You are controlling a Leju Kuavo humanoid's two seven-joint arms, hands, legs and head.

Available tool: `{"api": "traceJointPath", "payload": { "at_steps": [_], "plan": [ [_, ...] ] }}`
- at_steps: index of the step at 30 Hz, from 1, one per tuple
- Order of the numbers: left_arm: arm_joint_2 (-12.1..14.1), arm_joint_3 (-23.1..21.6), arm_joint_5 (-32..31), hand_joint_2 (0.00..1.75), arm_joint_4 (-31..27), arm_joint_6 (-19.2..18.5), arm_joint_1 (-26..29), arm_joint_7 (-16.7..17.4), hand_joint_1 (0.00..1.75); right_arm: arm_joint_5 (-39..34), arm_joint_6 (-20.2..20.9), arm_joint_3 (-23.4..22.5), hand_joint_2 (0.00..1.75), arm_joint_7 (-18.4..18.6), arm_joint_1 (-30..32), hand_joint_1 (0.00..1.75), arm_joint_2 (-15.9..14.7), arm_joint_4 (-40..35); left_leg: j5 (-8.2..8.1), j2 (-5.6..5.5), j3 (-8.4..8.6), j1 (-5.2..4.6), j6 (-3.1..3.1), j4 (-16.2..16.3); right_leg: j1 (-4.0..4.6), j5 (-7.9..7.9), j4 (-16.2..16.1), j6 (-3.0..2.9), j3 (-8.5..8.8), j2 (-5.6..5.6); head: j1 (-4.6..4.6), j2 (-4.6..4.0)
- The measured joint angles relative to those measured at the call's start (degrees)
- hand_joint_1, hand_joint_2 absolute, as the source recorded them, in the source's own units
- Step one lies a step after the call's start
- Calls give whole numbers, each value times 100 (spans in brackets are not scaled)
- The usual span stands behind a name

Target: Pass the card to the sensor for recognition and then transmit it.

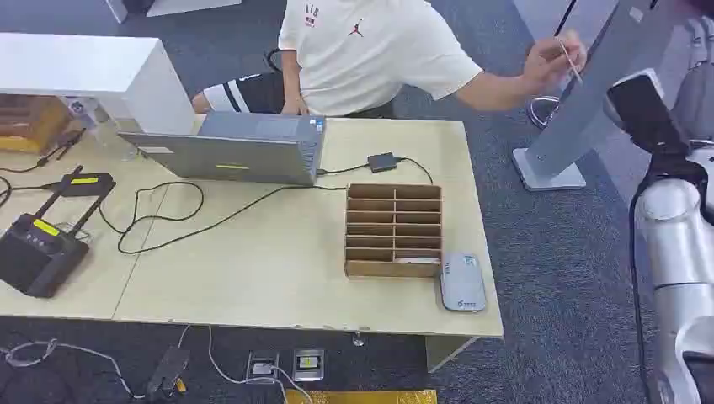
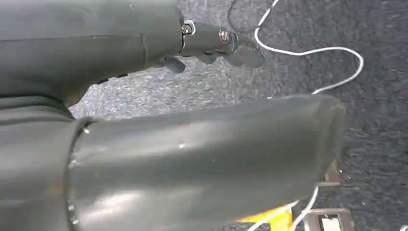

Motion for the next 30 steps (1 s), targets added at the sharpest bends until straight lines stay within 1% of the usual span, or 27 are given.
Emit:
{"api": "traceJointPath", "payload": {
  "at_steps": [8,20,21,22,23,24,30],
  "plan": [
    [2,-7,-138,0,0,-70,-115,122,0,221,76,222,175,72,103,0,0,-201,0,1,1,0,0,0,1,0,0,0,-1,0,0,0],
    [4,-15,-245,0,0,-103,-198,210,0,236,50,347,175,140,211,0,-30,-203,0,3,0,0,0,0,0,0,0,0,-3,0,0,0],
    [4,-15,-245,0,0,-103,-200,210,0,236,50,356,175,140,215,98,-35,-203,0,3,0,0,0,0,0,0,0,0,-3,0,0,0],
    [4,-17,-247,0,0,-105,-201,210,0,236,52,365,175,140,215,157,-37,-203,0,3,0,0,0,0,0,0,0,0,-3,2,2,0],
    [4,-17,-254,0,0,-114,-202,212,0,238,57,376,175,140,215,171,-37,-203,0,3,0,0,0,0,0,0,0,0,-3,4,0,0],
    [4,-20,-260,0,-2,-118,-204,219,0,238,61,385,175,140,215,175,-37,-203,0,3,0,0,0,0,0,0,0,0,-4,5,0,0],
    [4,-24,-293,0,-17,-138,-214,229,0,240,164,409,175,157,215,175,-42,-203,0,3,1,0,0,0,0,0,0,0,-3,5,2,0]
  ]
}}
